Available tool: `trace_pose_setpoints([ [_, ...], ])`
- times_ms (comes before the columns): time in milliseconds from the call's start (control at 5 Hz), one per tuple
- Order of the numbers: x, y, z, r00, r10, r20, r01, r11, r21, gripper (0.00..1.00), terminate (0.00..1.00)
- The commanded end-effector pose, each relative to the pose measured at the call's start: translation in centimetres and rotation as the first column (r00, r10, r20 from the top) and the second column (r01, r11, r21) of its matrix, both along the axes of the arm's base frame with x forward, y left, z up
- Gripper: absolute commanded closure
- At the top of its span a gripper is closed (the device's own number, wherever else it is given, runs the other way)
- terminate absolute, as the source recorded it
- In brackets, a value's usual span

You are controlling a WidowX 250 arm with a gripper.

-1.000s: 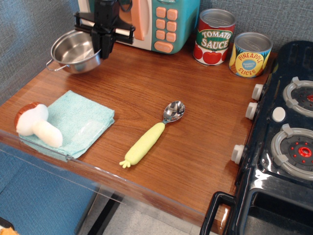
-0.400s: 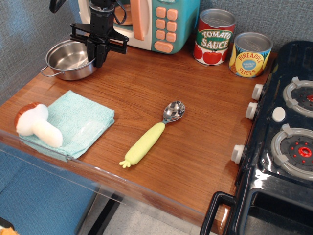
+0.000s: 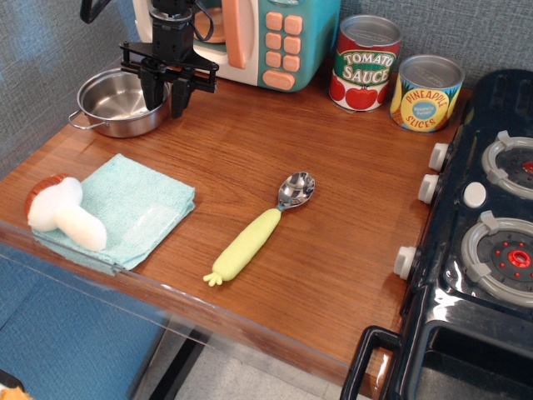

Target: Pick up pot and move it little further to left.

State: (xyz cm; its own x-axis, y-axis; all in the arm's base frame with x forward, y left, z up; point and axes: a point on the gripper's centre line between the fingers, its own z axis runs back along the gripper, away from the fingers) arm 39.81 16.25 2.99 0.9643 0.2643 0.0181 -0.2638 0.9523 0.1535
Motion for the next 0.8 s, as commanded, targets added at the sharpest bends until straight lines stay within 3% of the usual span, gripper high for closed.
trace_pose_setpoints([
  [0,-0.39,0.68,5.69,0.994,-0.015,0.111,0.010,0.999,0.046,0.00,0.00],
  [400,-0.53,0.58,6.21,0.990,-0.046,0.130,0.041,0.998,0.044,0.00,0.00],
  [600,-0.53,0.58,6.21,0.990,-0.046,0.130,0.041,0.998,0.044,0.00,1.00],
])
